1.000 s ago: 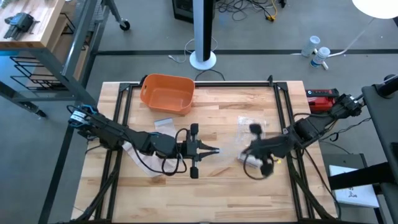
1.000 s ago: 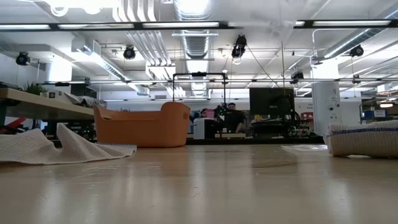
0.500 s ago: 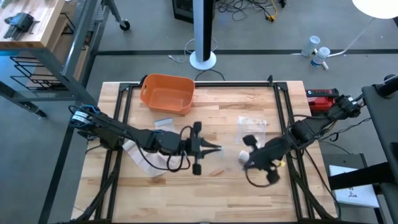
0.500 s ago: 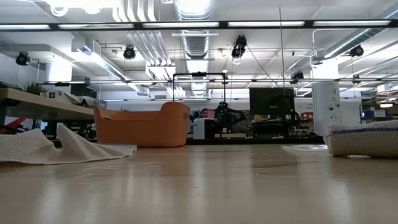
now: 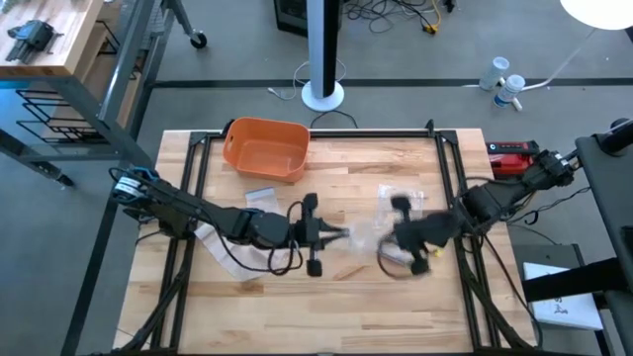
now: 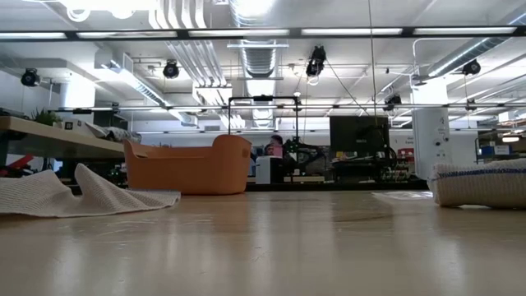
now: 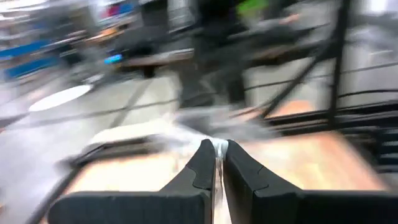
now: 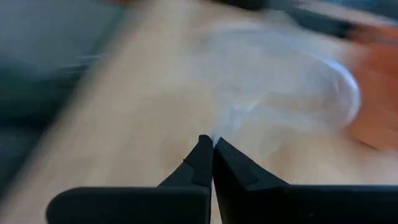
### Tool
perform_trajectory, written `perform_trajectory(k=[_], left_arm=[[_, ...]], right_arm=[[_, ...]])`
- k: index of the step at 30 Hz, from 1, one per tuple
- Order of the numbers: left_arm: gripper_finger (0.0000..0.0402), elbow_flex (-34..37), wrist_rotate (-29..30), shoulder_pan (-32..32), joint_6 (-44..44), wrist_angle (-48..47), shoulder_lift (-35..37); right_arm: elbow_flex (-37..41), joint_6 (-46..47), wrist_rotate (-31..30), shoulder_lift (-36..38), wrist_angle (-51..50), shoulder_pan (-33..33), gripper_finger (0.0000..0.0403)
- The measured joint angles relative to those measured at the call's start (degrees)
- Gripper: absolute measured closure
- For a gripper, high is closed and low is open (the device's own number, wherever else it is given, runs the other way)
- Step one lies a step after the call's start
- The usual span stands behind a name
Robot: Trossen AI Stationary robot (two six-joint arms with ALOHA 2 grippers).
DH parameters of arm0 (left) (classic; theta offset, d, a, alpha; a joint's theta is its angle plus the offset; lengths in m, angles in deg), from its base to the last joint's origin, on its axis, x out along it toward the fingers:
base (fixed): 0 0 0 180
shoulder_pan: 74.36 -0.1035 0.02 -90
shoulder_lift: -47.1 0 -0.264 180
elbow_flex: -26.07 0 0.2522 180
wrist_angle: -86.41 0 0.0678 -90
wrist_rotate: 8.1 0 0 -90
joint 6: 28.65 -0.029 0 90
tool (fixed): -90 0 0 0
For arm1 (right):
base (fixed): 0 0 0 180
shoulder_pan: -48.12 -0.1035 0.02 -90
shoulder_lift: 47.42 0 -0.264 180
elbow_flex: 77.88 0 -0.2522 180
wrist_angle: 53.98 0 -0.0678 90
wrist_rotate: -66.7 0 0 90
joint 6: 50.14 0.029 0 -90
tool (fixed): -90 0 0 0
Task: Roll bandage
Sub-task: Put the white rolled bandage into the zip bag
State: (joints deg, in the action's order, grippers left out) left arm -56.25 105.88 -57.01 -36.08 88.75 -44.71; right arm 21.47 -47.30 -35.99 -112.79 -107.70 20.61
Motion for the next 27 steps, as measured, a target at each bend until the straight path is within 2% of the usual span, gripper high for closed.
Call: perform_trajectory(k=[1,2,3,5,7,8,11,12,14,16,20,27], left_arm=[[0.0395,0.0,0.6,0.0,0.1,-0.1,0.0],[0.0395,0.0,-1.2,-0.1,0.0,0.1,0.0],[0.0395,0.0,-5.7,-0.3,-0.3,0.8,-0.3],[0.0395,-0.1,-16.2,-0.7,-1.1,4.1,-1.8],[0.0395,0.0,-19.7,-1.0,-1.3,6.9,-3.7],[0.0395,0.0,-18.9,-1.1,-1.3,7.3,-4.0],[0.0395,0.0,-11.7,-1.6,-1.3,6.8,-4.0],[0.0395,0.0,-9.6,-1.6,-1.3,6.7,-4.0],[0.0395,0.0,-7.2,-1.6,-1.3,6.4,-4.0],[0.0395,0.0,-7.4,-1.6,-1.3,6.4,-4.1],[0.0395,0.0,-8.4,-1.6,-1.3,6.1,-4.0],[0.0395,0.0,-8.4,-1.3,-1.3,5.9,-3.1]], right_arm=[[-0.1,-1.4,5.4,-0.1,0.4,-0.2,0.0403],[-0.1,-2.7,8.8,-0.1,0.4,-0.4,0.0403],[-0.1,-2.8,8.6,-0.2,0.4,-0.5,0.0403],[-0.3,-1.0,0.2,0.0,0.4,-0.2,0.0403],[-0.3,1.1,-8.5,0.1,-0.2,0.0,0.0403],[-0.3,1.1,-8.2,0.0,0.0,0.0,0.0403],[-0.2,-2.0,3.2,-0.4,0.3,-0.4,0.0403],[-0.2,-1.9,5.0,-0.5,0.3,-0.5,0.0403],[-0.2,-0.4,4.1,-0.5,0.3,-0.3,0.0403],[-0.2,0.7,1.6,-0.5,0.4,-0.2,0.0403],[-0.2,0.8,0.9,-0.5,-0.2,-0.4,0.0391],[-0.7,7.1,0.6,0.1,-7.3,-0.3,0.0308]])
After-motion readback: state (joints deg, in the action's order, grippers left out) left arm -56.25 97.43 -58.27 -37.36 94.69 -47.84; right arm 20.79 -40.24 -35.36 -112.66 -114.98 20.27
